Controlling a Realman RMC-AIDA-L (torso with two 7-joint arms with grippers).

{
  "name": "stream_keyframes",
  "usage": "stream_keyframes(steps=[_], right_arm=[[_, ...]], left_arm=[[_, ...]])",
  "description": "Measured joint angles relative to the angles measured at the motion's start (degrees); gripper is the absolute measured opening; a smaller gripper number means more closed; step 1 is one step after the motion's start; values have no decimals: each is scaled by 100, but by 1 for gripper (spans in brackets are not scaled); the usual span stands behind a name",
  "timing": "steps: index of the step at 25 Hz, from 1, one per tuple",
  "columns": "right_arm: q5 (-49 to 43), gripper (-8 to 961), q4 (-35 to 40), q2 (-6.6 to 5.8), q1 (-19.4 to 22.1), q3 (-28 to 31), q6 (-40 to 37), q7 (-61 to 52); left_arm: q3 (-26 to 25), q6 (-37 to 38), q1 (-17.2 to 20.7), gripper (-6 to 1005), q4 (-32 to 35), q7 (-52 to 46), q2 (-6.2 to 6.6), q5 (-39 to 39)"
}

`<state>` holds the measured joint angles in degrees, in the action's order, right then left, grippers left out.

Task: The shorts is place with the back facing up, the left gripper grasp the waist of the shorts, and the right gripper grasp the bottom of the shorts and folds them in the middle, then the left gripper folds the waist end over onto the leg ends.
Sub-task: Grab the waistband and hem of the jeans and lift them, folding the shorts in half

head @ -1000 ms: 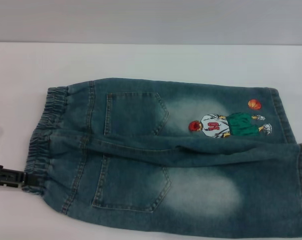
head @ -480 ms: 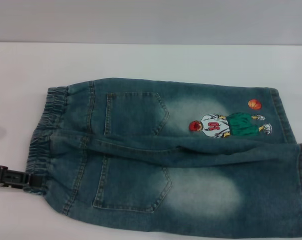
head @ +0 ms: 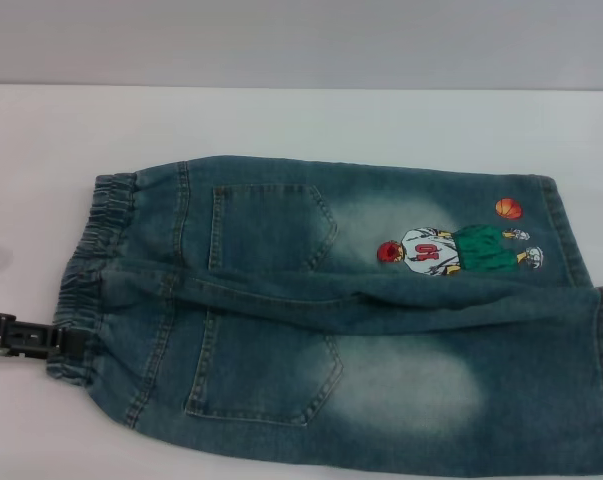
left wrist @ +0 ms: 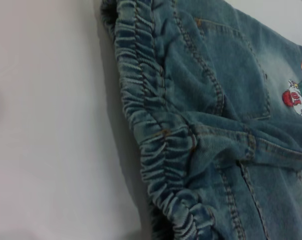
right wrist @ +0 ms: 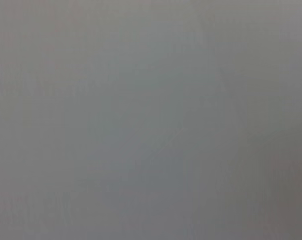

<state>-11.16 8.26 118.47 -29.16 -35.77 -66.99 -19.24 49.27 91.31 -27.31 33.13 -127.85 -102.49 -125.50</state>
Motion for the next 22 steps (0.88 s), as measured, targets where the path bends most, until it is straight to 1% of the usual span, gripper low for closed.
stream_keyframes(steps=[22], right_arm=[[0, 558, -1, 0, 45, 0, 2, -1]], left_arm=[[-1, -188, -42, 828, -34, 12, -4, -91]])
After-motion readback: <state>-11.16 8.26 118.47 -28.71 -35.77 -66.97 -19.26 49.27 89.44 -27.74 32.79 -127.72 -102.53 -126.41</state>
